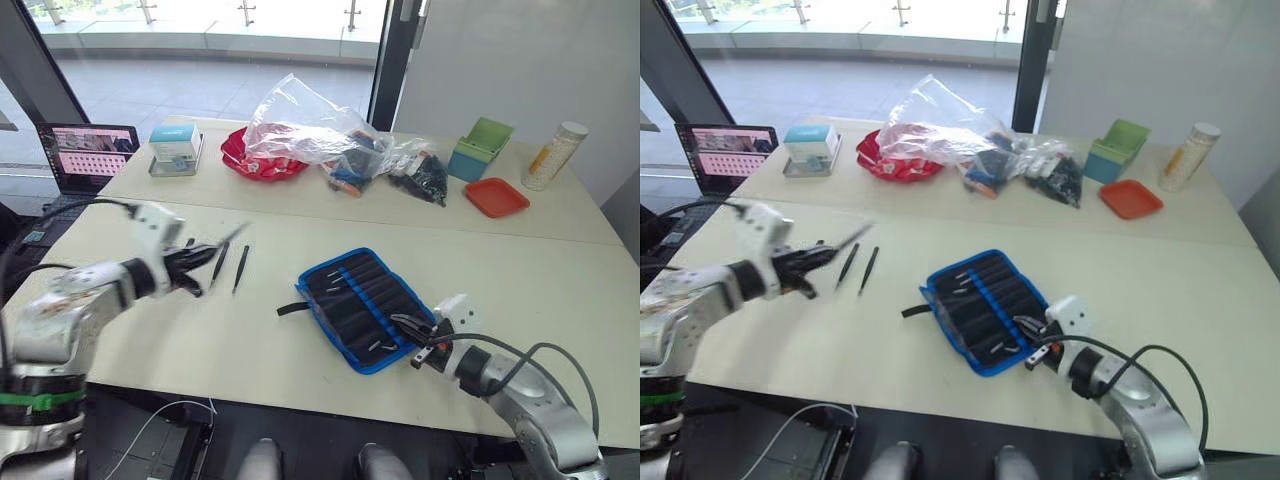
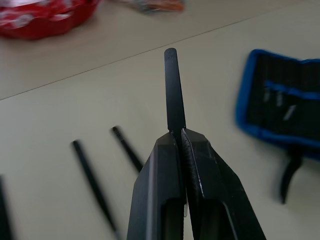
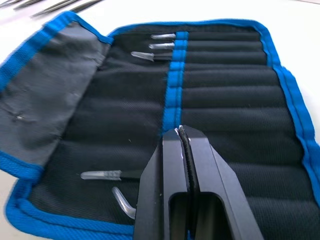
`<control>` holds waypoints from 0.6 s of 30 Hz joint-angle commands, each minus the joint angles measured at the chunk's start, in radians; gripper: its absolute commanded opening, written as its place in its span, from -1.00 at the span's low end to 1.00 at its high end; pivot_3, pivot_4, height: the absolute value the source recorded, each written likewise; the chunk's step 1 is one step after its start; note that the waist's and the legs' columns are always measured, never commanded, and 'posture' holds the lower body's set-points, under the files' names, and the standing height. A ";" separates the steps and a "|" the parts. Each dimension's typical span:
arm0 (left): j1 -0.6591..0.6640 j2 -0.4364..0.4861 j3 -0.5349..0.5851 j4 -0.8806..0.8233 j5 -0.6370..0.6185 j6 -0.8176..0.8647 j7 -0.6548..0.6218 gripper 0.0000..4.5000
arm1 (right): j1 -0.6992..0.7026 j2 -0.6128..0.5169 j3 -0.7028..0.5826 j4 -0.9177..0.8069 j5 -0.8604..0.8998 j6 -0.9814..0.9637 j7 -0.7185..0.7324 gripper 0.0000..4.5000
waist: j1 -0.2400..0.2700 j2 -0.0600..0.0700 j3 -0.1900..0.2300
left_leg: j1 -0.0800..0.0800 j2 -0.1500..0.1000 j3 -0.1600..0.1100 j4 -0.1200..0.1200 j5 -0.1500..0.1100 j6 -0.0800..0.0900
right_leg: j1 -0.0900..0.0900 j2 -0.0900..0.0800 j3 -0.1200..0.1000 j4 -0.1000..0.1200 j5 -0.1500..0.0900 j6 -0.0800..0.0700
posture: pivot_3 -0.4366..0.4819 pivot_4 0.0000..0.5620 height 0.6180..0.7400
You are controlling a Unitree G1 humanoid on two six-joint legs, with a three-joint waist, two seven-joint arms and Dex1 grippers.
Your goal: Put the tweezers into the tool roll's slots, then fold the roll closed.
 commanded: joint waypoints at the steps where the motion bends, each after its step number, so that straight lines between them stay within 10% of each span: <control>1: -0.113 -0.046 -0.086 -0.034 -0.045 0.101 -0.016 -1.00 | 0.014 0.016 -0.003 -0.004 -0.029 -0.041 -0.017 -0.98 | -0.008 0.000 0.000 | 0.000 0.000 0.000 0.000 0.000 0.000 | 0.000 0.000 0.000 0.000 0.000 0.000 | -0.05 -0.47 0.72; 18: -0.212 -0.061 -0.398 0.025 0.063 0.240 -0.111 -1.00 | -0.003 0.058 0.051 -0.012 -0.081 0.052 -0.099 -0.98 | -0.025 0.001 0.000 | 0.002 0.001 0.000 0.000 0.000 0.000 | 0.000 0.002 0.002 0.002 0.000 0.000 | -0.05 -0.47 0.72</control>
